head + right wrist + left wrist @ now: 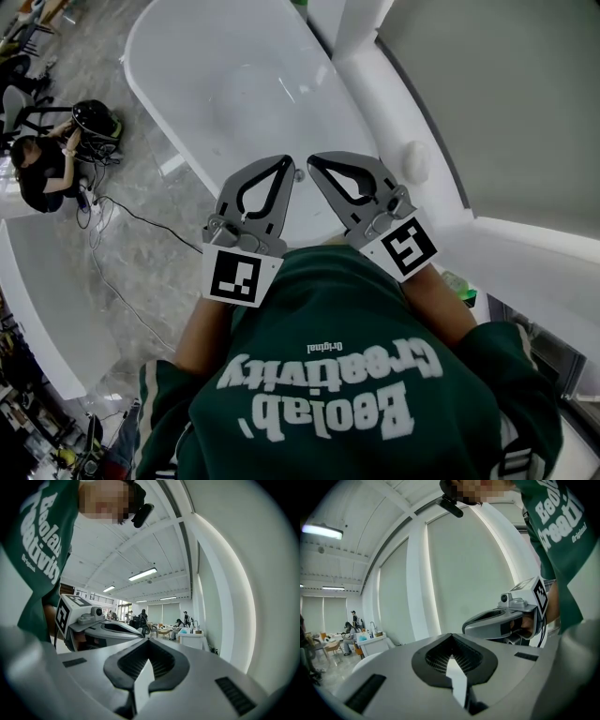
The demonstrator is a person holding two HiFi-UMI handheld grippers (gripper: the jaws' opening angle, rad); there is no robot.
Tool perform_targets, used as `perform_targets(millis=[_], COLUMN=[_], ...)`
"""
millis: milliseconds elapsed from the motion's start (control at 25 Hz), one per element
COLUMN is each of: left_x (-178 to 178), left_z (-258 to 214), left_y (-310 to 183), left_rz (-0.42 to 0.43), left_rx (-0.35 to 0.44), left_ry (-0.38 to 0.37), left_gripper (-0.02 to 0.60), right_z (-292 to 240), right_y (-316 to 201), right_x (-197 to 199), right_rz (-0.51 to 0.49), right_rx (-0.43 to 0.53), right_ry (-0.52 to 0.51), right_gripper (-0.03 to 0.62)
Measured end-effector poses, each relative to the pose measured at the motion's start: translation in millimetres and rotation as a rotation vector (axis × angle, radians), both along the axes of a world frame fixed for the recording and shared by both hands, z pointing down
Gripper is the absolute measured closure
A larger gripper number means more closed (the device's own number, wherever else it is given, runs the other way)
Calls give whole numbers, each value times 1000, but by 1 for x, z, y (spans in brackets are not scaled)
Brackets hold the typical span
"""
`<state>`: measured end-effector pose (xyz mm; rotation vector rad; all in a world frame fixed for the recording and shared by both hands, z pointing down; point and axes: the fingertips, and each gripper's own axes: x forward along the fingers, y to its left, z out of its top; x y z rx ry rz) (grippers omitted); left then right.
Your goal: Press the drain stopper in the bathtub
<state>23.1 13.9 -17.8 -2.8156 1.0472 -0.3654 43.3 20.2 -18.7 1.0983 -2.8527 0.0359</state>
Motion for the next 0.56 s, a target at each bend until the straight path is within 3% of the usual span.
perform_targets(millis=[320, 560], left_x=[-1, 2], left_z=[-5, 19], left_y=[8, -3], left_rz=[5, 10], left_rx=[19, 14], left_ry=[-3, -4], left_gripper=[575, 575], right_z=[-5, 15], right_y=[9, -5], right_x=[-4, -2], right_rz=[-8, -6], right_rx=[7, 14], right_ry=[9, -1], right_gripper=[583, 583])
